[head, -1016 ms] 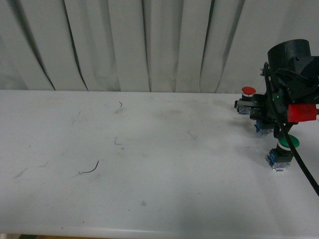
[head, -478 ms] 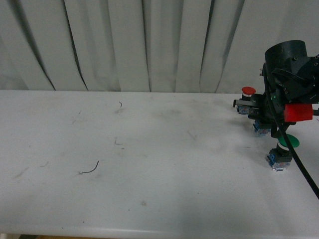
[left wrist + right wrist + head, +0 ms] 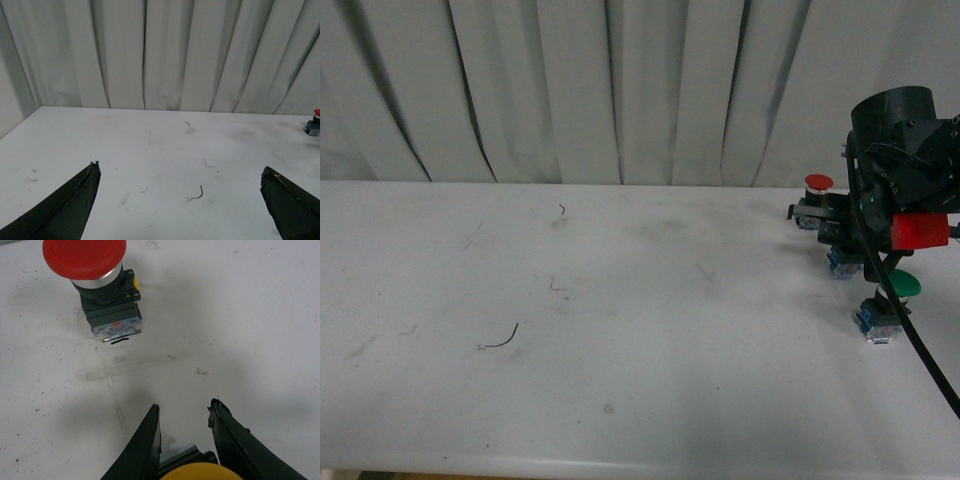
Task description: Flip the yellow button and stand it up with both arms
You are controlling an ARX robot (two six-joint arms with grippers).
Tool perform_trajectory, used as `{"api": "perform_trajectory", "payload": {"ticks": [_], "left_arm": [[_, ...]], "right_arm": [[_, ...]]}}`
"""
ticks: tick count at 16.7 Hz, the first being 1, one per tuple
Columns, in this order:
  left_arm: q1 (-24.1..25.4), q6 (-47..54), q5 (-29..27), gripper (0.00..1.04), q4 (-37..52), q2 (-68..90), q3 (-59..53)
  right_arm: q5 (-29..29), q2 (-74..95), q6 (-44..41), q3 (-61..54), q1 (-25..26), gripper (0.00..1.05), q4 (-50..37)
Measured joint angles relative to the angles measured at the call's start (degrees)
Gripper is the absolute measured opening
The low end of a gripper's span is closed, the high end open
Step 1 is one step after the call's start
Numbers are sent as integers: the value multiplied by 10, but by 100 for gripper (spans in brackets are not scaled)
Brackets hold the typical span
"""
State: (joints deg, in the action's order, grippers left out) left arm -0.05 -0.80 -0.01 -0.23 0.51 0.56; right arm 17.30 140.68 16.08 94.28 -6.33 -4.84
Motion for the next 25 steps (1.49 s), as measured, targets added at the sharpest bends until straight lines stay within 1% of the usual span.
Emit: {"api": "perform_trajectory", "payload": {"ticks": [2, 3, 5, 7, 8, 10, 12, 14, 22, 24, 25], "left_arm": [[0, 0, 0, 98, 0, 0, 0], [0, 0, 0, 98, 0, 0, 0], [0, 0, 0, 98, 0, 0, 0], [0, 0, 0, 98, 0, 0, 0], [0, 0, 0, 98, 0, 0, 0], [0, 0, 0, 98, 0, 0, 0], [0, 0, 0, 98, 0, 0, 0], [0, 0, 0, 98, 0, 0, 0], [0, 0, 0, 98, 0, 0, 0], [0, 0, 0, 98, 0, 0, 0], [0, 0, 0, 98, 0, 0, 0]], "right_arm": [[0, 0, 0, -2, 0, 31, -1], [0, 0, 0, -2, 1, 43, -2], [0, 0, 0, -2, 5, 62, -3], [-2, 0, 0, -2, 8, 83, -5], [-3, 0, 0, -2, 8, 96, -8], [-22, -10, 0, -10, 8, 98, -17], [-79, -122, 8, -94, 28, 98, -100], [-98, -174, 6, -140, 39, 98, -148], [-155, -279, 11, -237, 58, 98, -223], [-231, -404, 10, -338, 66, 98, -290], [-187, -533, -57, -423, 66, 83, -280]]}}
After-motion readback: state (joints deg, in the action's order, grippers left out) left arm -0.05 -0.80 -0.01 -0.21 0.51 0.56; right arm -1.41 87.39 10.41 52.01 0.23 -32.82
